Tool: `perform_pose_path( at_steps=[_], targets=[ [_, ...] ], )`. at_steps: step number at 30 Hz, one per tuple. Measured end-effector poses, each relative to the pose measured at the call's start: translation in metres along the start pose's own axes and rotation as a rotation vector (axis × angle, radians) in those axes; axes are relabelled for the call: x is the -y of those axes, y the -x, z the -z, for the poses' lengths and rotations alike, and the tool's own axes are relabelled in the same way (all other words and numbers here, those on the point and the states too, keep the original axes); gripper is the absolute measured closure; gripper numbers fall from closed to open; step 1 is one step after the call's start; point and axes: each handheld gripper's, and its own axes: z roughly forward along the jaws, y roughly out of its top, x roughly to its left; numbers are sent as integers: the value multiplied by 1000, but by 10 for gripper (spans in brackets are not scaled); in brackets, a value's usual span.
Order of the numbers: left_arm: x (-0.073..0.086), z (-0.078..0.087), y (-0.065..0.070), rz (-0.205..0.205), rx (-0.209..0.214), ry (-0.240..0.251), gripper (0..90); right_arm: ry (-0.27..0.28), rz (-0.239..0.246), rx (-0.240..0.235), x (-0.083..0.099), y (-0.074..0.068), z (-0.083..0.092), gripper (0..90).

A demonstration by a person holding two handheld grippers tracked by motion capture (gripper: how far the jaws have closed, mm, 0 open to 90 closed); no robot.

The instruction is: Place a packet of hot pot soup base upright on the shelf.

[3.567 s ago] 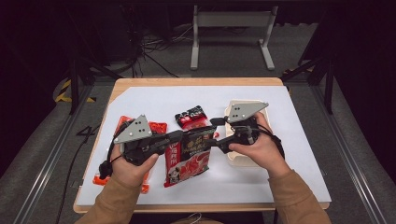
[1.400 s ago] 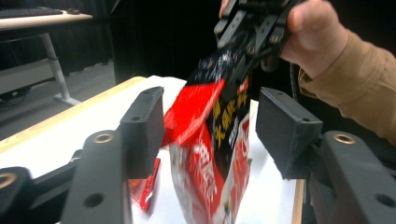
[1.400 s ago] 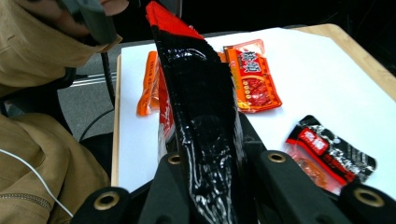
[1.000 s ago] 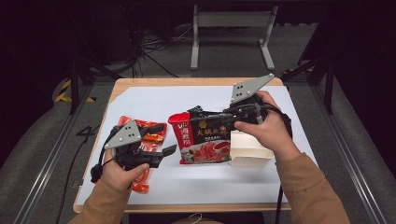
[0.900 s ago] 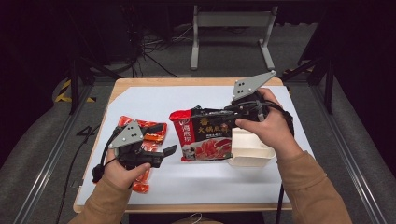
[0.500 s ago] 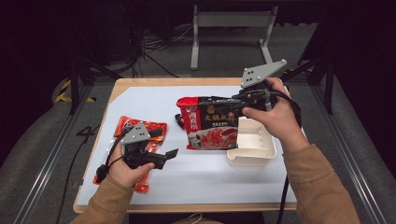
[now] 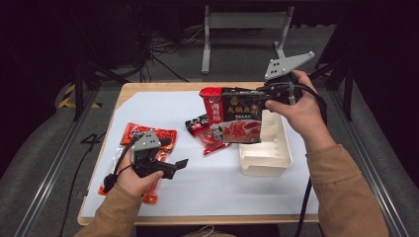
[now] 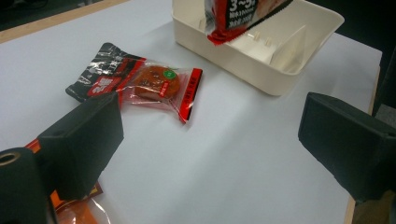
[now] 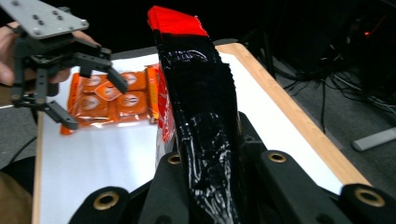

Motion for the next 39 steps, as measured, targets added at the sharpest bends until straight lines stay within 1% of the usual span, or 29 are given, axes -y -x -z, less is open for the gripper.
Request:
perform_pose_path(
  at_steps=[1,4,11,17,19,27,29,31,37,39],
  targets=[
    [0,0,0,6,1,0,72,0,1,5,0,3,1,799],
    [2,0,-2,3,-1,8,64,2,-3,22,2,10,3,799],
    [4,0,-4,14,-3,2,54,18,-13,56,6,27,11,798],
    [5,0,-7,8,-8,-7,53,26,-15,88,10,43,15,798],
    [5,0,-6,15,-8,-12,53,25,-17,98,11,47,16,797],
    [5,0,-7,14,-8,-18,54,30,-27,141,19,62,20,797],
    [5,-1,-7,8,-8,-22,54,31,-27,153,21,65,21,795],
    [5,-2,-6,6,-6,-28,53,26,-40,177,24,70,21,794],
    [6,-2,-6,2,-11,-27,50,17,-47,214,30,80,22,792],
    [6,-2,-6,-3,-11,-29,48,13,-56,225,33,84,22,792]
  ],
)
